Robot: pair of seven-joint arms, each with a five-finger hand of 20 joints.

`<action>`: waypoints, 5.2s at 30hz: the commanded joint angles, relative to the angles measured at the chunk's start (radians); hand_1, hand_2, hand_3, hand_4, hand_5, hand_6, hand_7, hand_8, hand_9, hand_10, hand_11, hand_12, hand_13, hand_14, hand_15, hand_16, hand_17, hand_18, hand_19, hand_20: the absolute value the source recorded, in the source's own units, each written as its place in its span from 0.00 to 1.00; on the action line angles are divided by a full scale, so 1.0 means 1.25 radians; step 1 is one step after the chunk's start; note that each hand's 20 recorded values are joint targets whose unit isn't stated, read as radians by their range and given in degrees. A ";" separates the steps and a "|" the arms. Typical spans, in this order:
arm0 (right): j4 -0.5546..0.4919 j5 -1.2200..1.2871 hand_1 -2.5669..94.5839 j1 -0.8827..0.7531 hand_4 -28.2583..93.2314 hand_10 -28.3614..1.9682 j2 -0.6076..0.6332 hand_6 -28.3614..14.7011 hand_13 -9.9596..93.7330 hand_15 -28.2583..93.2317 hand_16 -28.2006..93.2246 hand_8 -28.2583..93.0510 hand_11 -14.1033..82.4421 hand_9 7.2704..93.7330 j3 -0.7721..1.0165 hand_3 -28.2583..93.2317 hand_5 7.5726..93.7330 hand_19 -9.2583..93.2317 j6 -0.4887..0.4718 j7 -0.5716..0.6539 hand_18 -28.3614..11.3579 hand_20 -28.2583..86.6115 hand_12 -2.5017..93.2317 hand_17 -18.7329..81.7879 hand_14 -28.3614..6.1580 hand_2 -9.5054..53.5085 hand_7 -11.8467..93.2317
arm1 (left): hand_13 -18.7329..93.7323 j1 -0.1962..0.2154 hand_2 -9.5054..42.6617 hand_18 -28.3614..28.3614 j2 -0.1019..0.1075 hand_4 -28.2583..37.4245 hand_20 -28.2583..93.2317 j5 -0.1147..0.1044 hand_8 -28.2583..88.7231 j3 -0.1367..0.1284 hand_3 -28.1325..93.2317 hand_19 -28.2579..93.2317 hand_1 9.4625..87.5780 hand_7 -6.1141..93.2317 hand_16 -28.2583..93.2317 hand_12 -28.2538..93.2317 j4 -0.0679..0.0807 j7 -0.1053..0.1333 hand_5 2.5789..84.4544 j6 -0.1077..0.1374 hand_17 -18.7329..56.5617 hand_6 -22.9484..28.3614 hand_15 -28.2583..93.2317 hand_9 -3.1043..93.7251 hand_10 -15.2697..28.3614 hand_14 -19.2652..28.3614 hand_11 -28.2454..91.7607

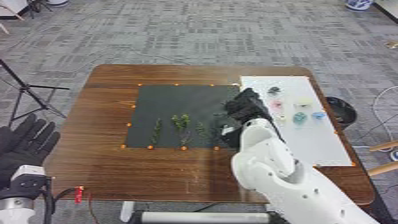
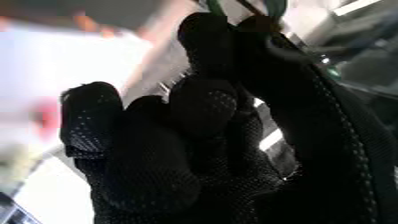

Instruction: Arrange flowers

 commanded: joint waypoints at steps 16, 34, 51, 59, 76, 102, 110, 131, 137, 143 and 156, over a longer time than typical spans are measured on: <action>0.020 0.010 0.52 -0.012 0.11 0.55 0.080 0.48 0.96 0.76 0.60 0.39 0.61 0.91 -0.085 0.79 0.79 0.96 -0.041 -0.024 0.16 0.41 0.45 0.71 0.74 0.00 0.28 | 0.38 0.013 0.49 0.78 0.002 0.00 0.32 0.001 0.18 -0.006 0.82 0.53 0.22 0.16 0.21 0.32 0.002 -0.004 0.47 -0.007 0.15 0.66 0.48 0.36 0.74 0.75 0.42; -0.097 -0.044 0.37 -0.035 0.11 0.34 0.161 0.40 0.85 0.82 0.58 0.19 0.51 0.79 -0.032 0.79 0.63 0.95 -0.311 -0.108 0.07 0.44 0.35 0.59 0.54 0.22 0.23 | 0.38 0.031 0.49 0.78 -0.011 0.00 0.32 -0.008 0.18 -0.013 0.82 0.53 0.22 0.16 0.21 0.32 -0.006 0.011 0.47 -0.001 0.15 0.66 0.48 0.36 0.74 0.74 0.42; -0.115 0.086 0.51 -0.045 0.08 0.38 0.144 0.50 0.91 0.75 0.51 0.45 0.31 0.84 0.005 0.73 0.63 0.93 -0.430 -0.154 0.16 0.44 0.22 0.62 0.62 0.45 0.60 | 0.38 0.020 0.49 0.78 -0.007 0.00 0.32 -0.002 0.18 -0.008 0.82 0.53 0.22 0.16 0.21 0.32 -0.006 0.003 0.48 -0.001 0.15 0.66 0.48 0.36 0.74 0.75 0.42; -0.098 0.093 0.54 -0.040 0.07 0.41 0.132 0.50 0.92 0.70 0.51 0.43 0.29 0.80 -0.009 0.69 0.59 0.91 -0.434 -0.179 0.19 0.44 0.20 0.61 0.64 0.48 0.63 | 0.38 0.017 0.49 0.78 -0.009 0.00 0.32 0.002 0.18 -0.006 0.82 0.53 0.22 0.16 0.21 0.32 -0.004 -0.003 0.48 -0.006 0.15 0.66 0.48 0.36 0.74 0.74 0.42; -0.094 0.066 0.55 -0.052 0.06 0.44 0.137 0.52 0.91 0.68 0.51 0.41 0.28 0.77 -0.013 0.67 0.56 0.89 -0.373 -0.207 0.21 0.45 0.18 0.60 0.64 0.48 0.65 | 0.38 0.025 0.50 0.78 -0.011 0.00 0.32 -0.002 0.18 -0.013 0.82 0.53 0.22 0.16 0.21 0.32 -0.002 -0.001 0.48 -0.004 0.15 0.66 0.48 0.36 0.74 0.74 0.42; -0.056 -0.069 0.48 -0.108 0.07 0.49 0.351 0.52 0.80 0.76 0.50 0.16 0.25 0.60 0.190 0.82 0.58 0.84 -0.406 -0.295 0.16 0.49 0.16 0.52 0.56 0.02 0.22 | 0.38 0.037 0.50 0.78 -0.015 0.00 0.32 -0.004 0.18 -0.023 0.82 0.53 0.22 0.16 0.21 0.32 -0.013 0.018 0.48 0.002 0.15 0.66 0.48 0.36 0.74 0.74 0.42; -0.009 -0.089 0.48 -0.056 0.06 0.51 0.358 0.53 0.79 0.77 0.49 0.16 0.25 0.55 0.141 0.83 0.54 0.84 -0.407 -0.301 0.17 0.51 0.15 0.51 0.57 0.00 0.22 | 0.38 0.030 0.50 0.78 -0.015 0.00 0.32 -0.002 0.18 -0.015 0.82 0.53 0.22 0.16 0.21 0.32 -0.014 0.025 0.48 0.006 0.15 0.66 0.48 0.36 0.74 0.74 0.42; 0.120 -0.034 0.53 0.048 0.04 0.54 0.332 0.57 0.81 0.78 0.48 0.15 0.26 0.57 0.073 0.83 0.56 0.84 -0.509 -0.274 0.20 0.51 0.14 0.54 0.61 0.00 0.24 | 0.38 0.020 0.49 0.78 -0.014 0.00 0.32 -0.003 0.18 -0.021 0.82 0.53 0.22 0.16 0.21 0.32 -0.014 0.025 0.48 -0.006 0.15 0.66 0.48 0.36 0.74 0.74 0.42; 0.135 -0.043 0.55 0.063 0.02 0.57 0.322 0.59 0.81 0.78 0.48 0.15 0.26 0.59 0.044 0.82 0.58 0.83 -0.504 -0.289 0.21 0.51 0.15 0.54 0.62 0.00 0.25 | 0.39 0.008 0.49 0.78 -0.006 0.00 0.32 -0.004 0.18 -0.012 0.82 0.53 0.22 0.16 0.20 0.32 -0.009 0.019 0.48 -0.005 0.16 0.66 0.47 0.36 0.74 0.73 0.42; 0.140 -0.058 0.57 0.064 0.00 0.61 0.315 0.65 0.82 0.77 0.48 0.18 0.28 0.68 0.020 0.79 0.65 0.83 -0.465 -0.296 0.22 0.52 0.17 0.55 0.64 0.00 0.29 | 0.39 -0.056 0.49 0.77 0.027 0.00 0.31 -0.022 0.17 0.034 0.82 0.52 0.23 0.15 0.19 0.31 0.015 0.018 0.48 0.007 0.17 0.66 0.43 0.37 0.71 0.70 0.41; 0.080 -0.126 0.63 0.036 0.01 0.69 0.320 0.67 0.85 0.75 0.49 0.34 0.21 0.81 0.033 0.76 0.75 0.83 -0.348 -0.329 0.22 0.54 0.29 0.55 0.65 0.02 0.44 | 0.37 -0.106 0.56 0.75 0.052 0.00 0.31 -0.011 0.17 0.062 0.72 0.53 0.25 0.15 0.19 0.30 0.040 -0.020 0.47 0.016 0.18 0.64 0.41 0.35 0.69 0.66 0.40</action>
